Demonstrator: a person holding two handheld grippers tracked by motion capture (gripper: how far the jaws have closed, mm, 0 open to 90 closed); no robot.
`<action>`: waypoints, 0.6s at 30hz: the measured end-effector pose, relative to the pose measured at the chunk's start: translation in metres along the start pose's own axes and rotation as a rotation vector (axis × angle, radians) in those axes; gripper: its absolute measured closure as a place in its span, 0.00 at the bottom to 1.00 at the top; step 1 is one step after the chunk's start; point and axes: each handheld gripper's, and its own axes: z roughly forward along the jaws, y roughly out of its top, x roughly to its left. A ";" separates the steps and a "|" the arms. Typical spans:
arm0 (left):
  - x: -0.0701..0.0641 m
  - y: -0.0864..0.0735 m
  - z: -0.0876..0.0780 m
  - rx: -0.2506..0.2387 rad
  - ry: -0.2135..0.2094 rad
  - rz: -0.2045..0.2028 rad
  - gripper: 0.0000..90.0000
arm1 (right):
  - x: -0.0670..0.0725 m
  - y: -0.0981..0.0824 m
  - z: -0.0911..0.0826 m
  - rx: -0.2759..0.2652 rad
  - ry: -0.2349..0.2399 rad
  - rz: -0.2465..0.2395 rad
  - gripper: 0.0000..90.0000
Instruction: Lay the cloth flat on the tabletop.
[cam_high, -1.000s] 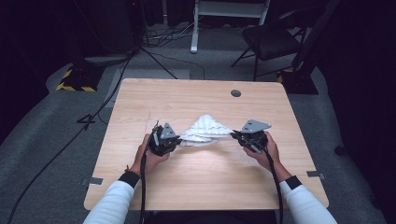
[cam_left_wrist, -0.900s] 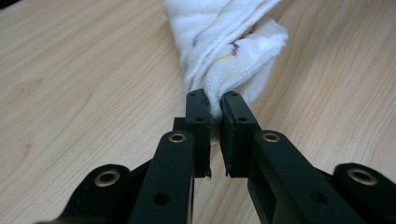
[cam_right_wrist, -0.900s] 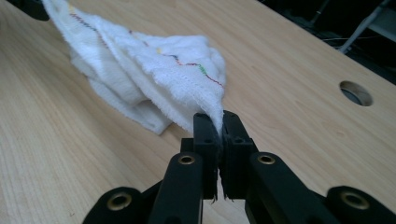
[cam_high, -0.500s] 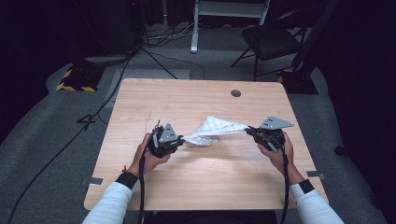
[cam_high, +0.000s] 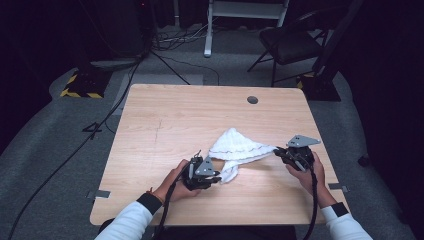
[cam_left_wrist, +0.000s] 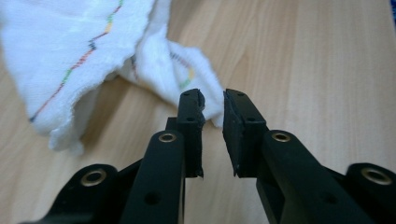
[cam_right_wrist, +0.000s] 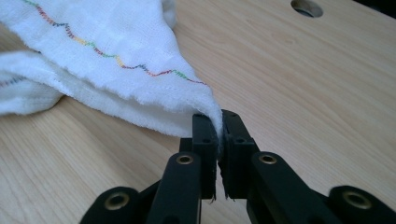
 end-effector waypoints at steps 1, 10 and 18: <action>-0.002 0.001 0.002 0.000 -0.004 0.000 0.80 | -0.001 -0.002 0.000 0.008 -0.002 0.003 0.93; 0.010 -0.003 -0.010 -0.008 0.097 -0.031 0.56 | -0.007 -0.010 0.000 0.040 -0.076 0.042 0.63; 0.037 -0.013 -0.023 -0.027 0.204 -0.159 0.36 | 0.016 -0.001 -0.011 -0.061 -0.021 -0.041 0.63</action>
